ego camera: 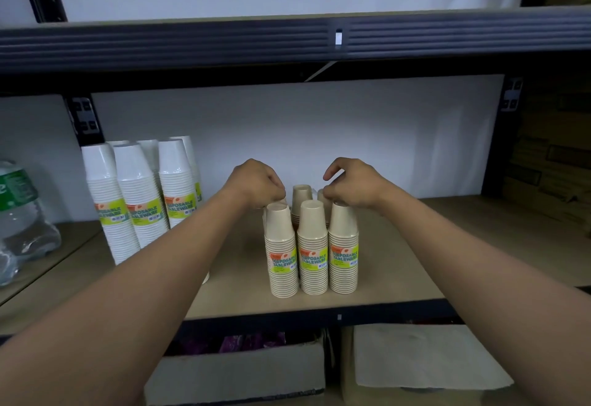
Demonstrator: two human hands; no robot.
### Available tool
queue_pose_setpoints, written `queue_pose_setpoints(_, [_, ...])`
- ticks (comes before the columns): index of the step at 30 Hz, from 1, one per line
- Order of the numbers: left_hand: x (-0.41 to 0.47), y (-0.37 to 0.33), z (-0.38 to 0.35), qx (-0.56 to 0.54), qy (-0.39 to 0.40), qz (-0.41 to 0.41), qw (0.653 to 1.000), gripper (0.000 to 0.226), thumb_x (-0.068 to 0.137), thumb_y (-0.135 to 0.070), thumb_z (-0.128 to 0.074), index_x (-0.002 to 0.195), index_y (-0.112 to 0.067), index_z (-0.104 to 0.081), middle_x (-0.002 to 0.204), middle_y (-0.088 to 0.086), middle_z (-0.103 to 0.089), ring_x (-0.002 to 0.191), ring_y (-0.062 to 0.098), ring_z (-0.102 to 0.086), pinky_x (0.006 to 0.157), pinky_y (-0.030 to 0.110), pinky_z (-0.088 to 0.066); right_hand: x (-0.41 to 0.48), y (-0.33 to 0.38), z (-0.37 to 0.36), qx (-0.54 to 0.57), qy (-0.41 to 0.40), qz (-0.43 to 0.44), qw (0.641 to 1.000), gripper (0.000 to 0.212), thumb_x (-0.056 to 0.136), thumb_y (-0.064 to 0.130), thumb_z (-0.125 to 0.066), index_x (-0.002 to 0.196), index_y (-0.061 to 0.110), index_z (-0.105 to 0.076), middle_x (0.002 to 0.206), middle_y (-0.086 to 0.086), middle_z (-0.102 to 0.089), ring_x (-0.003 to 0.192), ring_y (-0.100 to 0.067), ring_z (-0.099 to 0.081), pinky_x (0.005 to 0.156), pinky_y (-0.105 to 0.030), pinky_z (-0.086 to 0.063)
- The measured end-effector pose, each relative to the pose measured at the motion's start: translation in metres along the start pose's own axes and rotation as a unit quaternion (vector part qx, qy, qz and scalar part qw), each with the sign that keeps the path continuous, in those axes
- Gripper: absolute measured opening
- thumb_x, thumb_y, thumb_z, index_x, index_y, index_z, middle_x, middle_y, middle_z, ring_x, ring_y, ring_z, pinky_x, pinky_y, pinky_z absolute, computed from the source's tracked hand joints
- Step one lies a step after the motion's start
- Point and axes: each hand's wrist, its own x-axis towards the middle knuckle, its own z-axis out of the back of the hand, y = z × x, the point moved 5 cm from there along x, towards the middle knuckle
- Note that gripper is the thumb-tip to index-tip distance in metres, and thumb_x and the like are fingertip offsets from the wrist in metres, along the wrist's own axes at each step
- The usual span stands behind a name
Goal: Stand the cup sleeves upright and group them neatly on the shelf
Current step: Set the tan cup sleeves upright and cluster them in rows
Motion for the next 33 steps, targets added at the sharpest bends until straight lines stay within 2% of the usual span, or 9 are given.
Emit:
queue_pose_setpoints(2, [-0.001, 0.005, 0.001, -0.014, 0.004, 0.006, 1.0, 0.008, 0.081, -0.013, -0.072, 0.087, -0.016, -0.076, 0.096, -0.002, -0.071, 0.09, 0.016, -0.065, 0.076, 0.033, -0.059, 0.0, -0.002, 0.0, 0.0, -0.003, -0.001, 1.0, 0.022, 0.077, 0.018, -0.068, 0.098, 0.023, -0.061, 0.085, -0.009, -0.076, 0.062, -0.013, -0.064, 0.074, -0.034, -0.058])
queue_pose_setpoints(5, [-0.001, 0.013, 0.001, -0.008, 0.008, 0.006, 1.0, 0.006, 0.081, -0.015, -0.074, 0.086, -0.018, -0.076, 0.096, -0.001, -0.07, 0.089, 0.015, -0.063, 0.072, 0.029, -0.057, 0.001, -0.003, 0.0, 0.001, -0.008, 0.0, 1.0, 0.021, 0.077, 0.018, -0.068, 0.096, 0.024, -0.061, 0.083, -0.007, -0.076, 0.066, -0.014, -0.066, 0.077, -0.037, -0.058])
queue_pose_setpoints(9, [-0.001, 0.02, -0.001, -0.052, 0.023, 0.019, 0.998, 0.006, 0.078, -0.016, -0.077, 0.084, -0.015, -0.076, 0.095, 0.001, -0.071, 0.093, 0.019, -0.066, 0.084, 0.041, -0.06, 0.0, -0.004, 0.002, 0.0, -0.008, 0.0, 1.0, 0.021, 0.078, 0.018, -0.069, 0.097, 0.024, -0.062, 0.085, -0.007, -0.075, 0.073, -0.015, -0.068, 0.077, -0.037, -0.058])
queue_pose_setpoints(13, [-0.003, 0.021, -0.002, -0.086, 0.028, 0.027, 0.996, 0.007, 0.075, -0.014, -0.078, 0.082, -0.014, -0.077, 0.095, 0.003, -0.072, 0.092, 0.021, -0.067, 0.083, 0.044, -0.06, -0.001, -0.006, 0.004, 0.008, -0.012, -0.006, 1.0, 0.023, 0.076, 0.019, -0.069, 0.097, 0.024, -0.062, 0.088, -0.005, -0.073, 0.082, -0.019, -0.072, 0.08, -0.038, -0.06])
queue_pose_setpoints(19, [-0.004, 0.018, -0.005, -0.114, 0.031, 0.03, 0.993, 0.008, 0.075, -0.012, -0.078, 0.084, -0.01, -0.077, 0.097, 0.005, -0.072, 0.094, 0.022, -0.067, 0.082, 0.041, -0.061, -0.002, -0.007, 0.006, 0.006, -0.025, -0.003, 1.0, 0.023, 0.079, 0.022, -0.071, 0.101, 0.022, -0.063, 0.099, -0.004, -0.069, 0.081, -0.013, -0.07, 0.071, -0.03, -0.058])
queue_pose_setpoints(21, [-0.003, 0.017, -0.006, -0.117, 0.034, 0.031, 0.992, 0.01, 0.077, -0.015, -0.077, 0.086, -0.01, -0.076, 0.098, 0.004, -0.071, 0.095, 0.021, -0.066, 0.08, 0.037, -0.061, -0.003, -0.007, 0.005, 0.011, -0.017, -0.006, 1.0, 0.022, 0.081, 0.022, -0.07, 0.102, 0.02, -0.064, 0.098, -0.003, -0.069, 0.073, -0.009, -0.07, 0.067, -0.025, -0.056])
queue_pose_setpoints(26, [0.007, 0.008, -0.006, -0.09, 0.002, 0.008, 0.996, 0.017, 0.081, -0.029, -0.074, 0.091, -0.016, -0.074, 0.099, -0.003, -0.069, 0.097, 0.016, -0.063, 0.087, 0.04, -0.057, -0.002, -0.005, 0.002, 0.031, -0.005, -0.018, 0.999, 0.023, 0.083, 0.023, -0.069, 0.104, 0.018, -0.064, 0.095, -0.001, -0.069, 0.065, -0.006, -0.07, 0.064, -0.022, -0.055])
queue_pose_setpoints(30, [0.015, -0.011, -0.014, -0.039, 0.005, -0.024, 0.999, 0.03, 0.08, -0.034, -0.076, 0.105, -0.017, -0.07, 0.11, -0.001, -0.067, 0.103, 0.019, -0.062, 0.089, 0.035, -0.054, 0.0, -0.006, 0.002, 0.013, -0.003, -0.019, 1.0, 0.024, 0.081, 0.023, -0.069, 0.105, 0.019, -0.064, 0.088, 0.003, -0.07, 0.064, -0.004, -0.068, 0.061, -0.019, -0.052])
queue_pose_setpoints(33, [0.021, -0.022, -0.026, 0.006, 0.032, -0.033, 0.999, 0.038, 0.079, -0.037, -0.076, 0.112, -0.021, -0.066, 0.118, 0.0, -0.063, 0.105, 0.021, -0.061, 0.083, 0.031, -0.052, 0.002, -0.008, 0.001, 0.0, 0.002, -0.019, 1.0, 0.027, 0.08, 0.025, -0.07, 0.105, 0.021, -0.063, 0.09, 0.003, -0.069, 0.075, -0.007, -0.067, 0.069, -0.026, -0.057])
